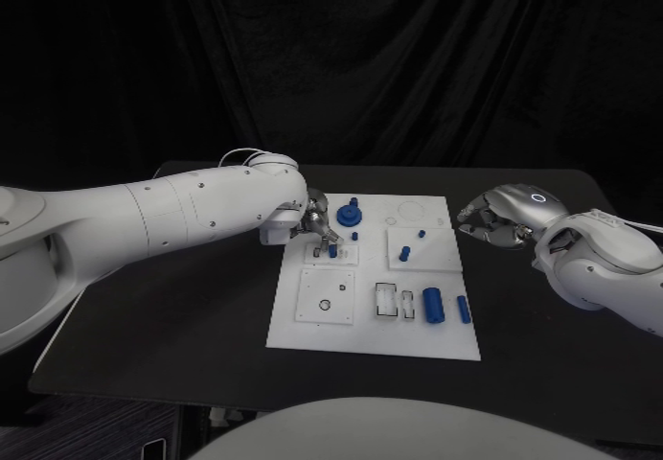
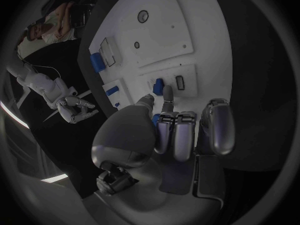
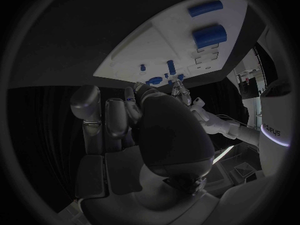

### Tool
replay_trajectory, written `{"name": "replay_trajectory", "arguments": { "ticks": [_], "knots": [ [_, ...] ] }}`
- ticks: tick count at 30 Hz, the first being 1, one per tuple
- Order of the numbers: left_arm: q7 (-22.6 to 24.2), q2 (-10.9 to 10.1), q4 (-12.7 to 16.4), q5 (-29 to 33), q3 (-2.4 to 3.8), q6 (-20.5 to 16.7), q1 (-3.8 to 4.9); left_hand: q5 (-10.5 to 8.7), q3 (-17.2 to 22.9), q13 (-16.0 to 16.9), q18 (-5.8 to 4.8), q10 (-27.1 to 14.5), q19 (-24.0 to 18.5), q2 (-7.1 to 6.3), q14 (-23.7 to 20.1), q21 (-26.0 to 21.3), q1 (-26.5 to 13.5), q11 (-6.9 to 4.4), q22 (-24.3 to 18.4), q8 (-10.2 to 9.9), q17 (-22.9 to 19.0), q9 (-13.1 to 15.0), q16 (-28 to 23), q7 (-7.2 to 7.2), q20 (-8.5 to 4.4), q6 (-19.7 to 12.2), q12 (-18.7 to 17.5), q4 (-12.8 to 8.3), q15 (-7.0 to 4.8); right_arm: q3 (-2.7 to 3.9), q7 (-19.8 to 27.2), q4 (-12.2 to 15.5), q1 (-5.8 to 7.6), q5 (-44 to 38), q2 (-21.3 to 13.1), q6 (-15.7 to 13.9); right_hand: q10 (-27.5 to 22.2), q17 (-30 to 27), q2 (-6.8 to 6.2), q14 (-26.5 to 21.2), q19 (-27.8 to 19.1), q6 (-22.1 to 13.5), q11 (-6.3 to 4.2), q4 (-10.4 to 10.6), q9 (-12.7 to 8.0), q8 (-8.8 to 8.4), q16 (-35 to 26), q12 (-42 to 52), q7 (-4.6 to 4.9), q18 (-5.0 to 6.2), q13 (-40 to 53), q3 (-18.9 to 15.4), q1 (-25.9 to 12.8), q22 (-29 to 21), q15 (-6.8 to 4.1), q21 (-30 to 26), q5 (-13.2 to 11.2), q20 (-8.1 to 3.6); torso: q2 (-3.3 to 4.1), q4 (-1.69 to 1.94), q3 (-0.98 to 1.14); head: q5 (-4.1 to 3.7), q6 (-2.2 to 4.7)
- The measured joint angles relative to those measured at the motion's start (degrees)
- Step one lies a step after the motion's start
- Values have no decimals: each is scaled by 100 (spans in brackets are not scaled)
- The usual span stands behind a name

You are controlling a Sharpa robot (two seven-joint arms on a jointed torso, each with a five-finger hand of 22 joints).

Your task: Assemble the parts on the task board

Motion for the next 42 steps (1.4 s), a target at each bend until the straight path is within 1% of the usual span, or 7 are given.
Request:
{"name": "replay_trajectory", "arguments": {
  "ticks": [7,17,21,30,35,40,42],
  "knots": [
    [0,17,-3,-1,0,35,-26,22,0,0,1,0,-21,0,0,-51,0,0,0,-22,0,0,0,0,-21,0,0,0,0,0,-2,-3,0,0,5,11,0,0,0,0,0,0,0,0,0,0,0,0,0,0,0,0,0,0,0,0,0,0,3,1,1,4,0],
    [10,31,-5,-2,2,63,-74,367,194,0,0,-5,-21,-55,0,-77,55,-4,-1,-22,0,-34,0,0,-21,0,0,-113,0,0,-9,-6,0,0,11,22,0,-6,0,0,0,0,0,0,0,0,0,0,0,0,0,0,0,-1,0,0,27,0,5,3,4,14,0],
    [36,32,0,-2,6,64,-80,415,295,0,0,-20,-21,-79,0,-78,79,-19,-1,-22,0,-42,0,-21,-21,-22,0,-182,0,0,-16,-12,0,0,21,30,0,-6,0,0,0,0,0,0,0,0,0,0,0,0,0,0,0,-1,0,0,26,0,5,4,4,11,0],
    [90,31,13,1,10,56,-89,757,767,-1,1,-19,-61,-150,-21,-132,138,-19,-1,-22,0,-67,0,-19,-21,-22,0,-342,-21,0,-34,-21,-1,0,34,45,0,-11,0,0,0,20,0,-17,0,0,0,0,-20,0,-14,16,0,-1,0,0,47,0,4,3,4,5,0],
    [119,12,24,2,11,32,-93,1001,1144,-1,0,-1,-82,-314,0,-155,85,-38,-2,13,0,-47,0,-40,-42,6,0,-477,-42,0,-54,-28,-1,0,38,64,0,-17,0,0,0,34,0,-1,0,0,0,0,-6,0,-25,32,0,-2,0,-33,47,0,3,3,5,3,0],
    [145,-23,46,1,11,-19,-103,1038,1768,-1,0,-18,-82,-548,0,-166,-110,-60,-2,118,0,48,0,-42,-42,18,0,-686,-42,0,-82,-45,-3,0,44,90,0,-19,0,0,0,41,0,0,0,0,0,0,1,0,-28,33,0,-2,0,-46,47,0,1,3,7,17,0],
    [155,-34,61,0,9,-44,-105,1038,1882,-1,0,-18,-82,-583,0,-184,-145,-60,-2,135,0,81,0,-52,-42,8,0,-692,-42,0,-94,-49,-3,0,46,99,0,-19,0,0,0,41,0,0,0,0,0,0,0,0,-28,33,0,-2,0,-46,47,0,1,3,7,19,0]
  ]
}}
